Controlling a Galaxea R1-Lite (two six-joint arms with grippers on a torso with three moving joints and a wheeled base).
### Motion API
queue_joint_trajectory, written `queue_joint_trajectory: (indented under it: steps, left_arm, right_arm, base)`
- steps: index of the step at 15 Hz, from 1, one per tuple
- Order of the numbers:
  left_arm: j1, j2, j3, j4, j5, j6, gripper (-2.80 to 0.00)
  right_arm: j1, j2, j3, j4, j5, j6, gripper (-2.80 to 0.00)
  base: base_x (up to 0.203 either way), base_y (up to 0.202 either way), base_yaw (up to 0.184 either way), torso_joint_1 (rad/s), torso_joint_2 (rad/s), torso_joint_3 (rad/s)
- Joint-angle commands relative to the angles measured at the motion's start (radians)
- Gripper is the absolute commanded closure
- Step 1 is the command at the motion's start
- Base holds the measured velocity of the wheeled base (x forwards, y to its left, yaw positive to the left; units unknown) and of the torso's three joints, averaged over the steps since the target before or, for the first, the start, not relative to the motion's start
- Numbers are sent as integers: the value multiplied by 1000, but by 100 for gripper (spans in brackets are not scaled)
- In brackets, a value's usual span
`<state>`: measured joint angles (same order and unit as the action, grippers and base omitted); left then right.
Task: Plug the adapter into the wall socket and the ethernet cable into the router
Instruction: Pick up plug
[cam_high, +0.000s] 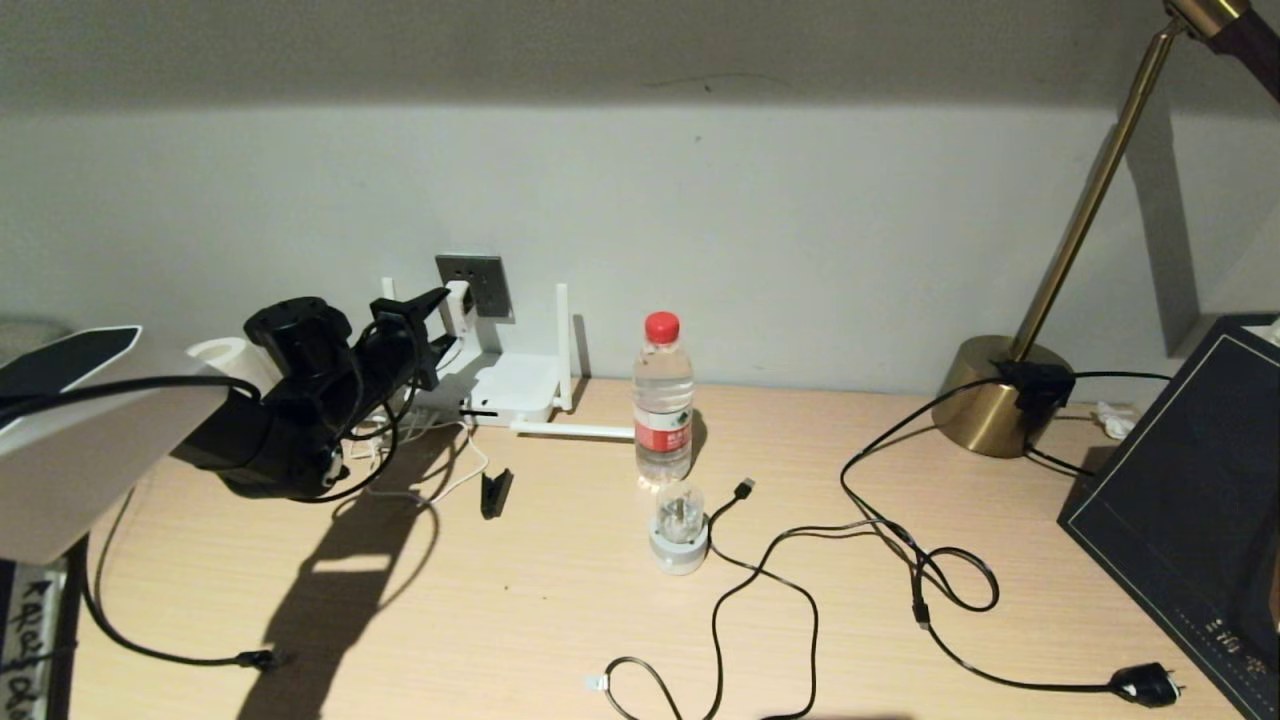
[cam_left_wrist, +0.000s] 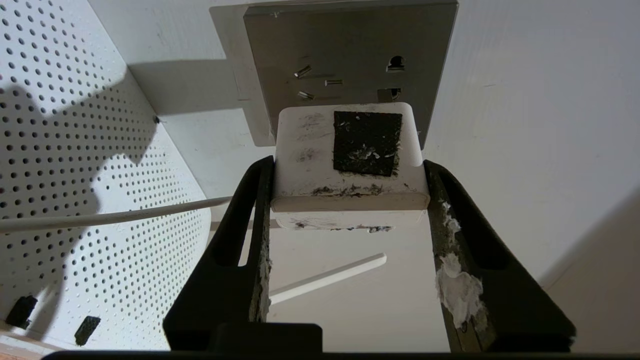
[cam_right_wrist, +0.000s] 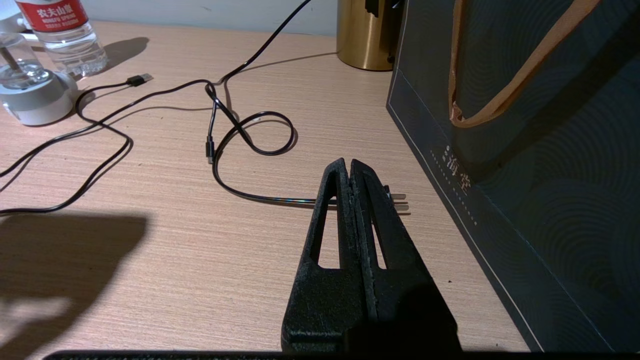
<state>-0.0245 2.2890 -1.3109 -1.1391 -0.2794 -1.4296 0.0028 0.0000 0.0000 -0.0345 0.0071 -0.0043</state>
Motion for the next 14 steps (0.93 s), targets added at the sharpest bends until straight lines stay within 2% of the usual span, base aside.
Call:
queue_joint_trajectory:
  steps: [1,14]
  left_arm:
    - [0,3,-7,-7,-1,-8,0]
    - [-5,18,-30,-7,-1,-8,0]
  right_arm:
    - [0,0,11,-1,1,0,0]
    - [0,0,11,-1,1,0,0]
  base:
    - [0,0,0,0,0,0]
    - [0,0,0,0,0,0]
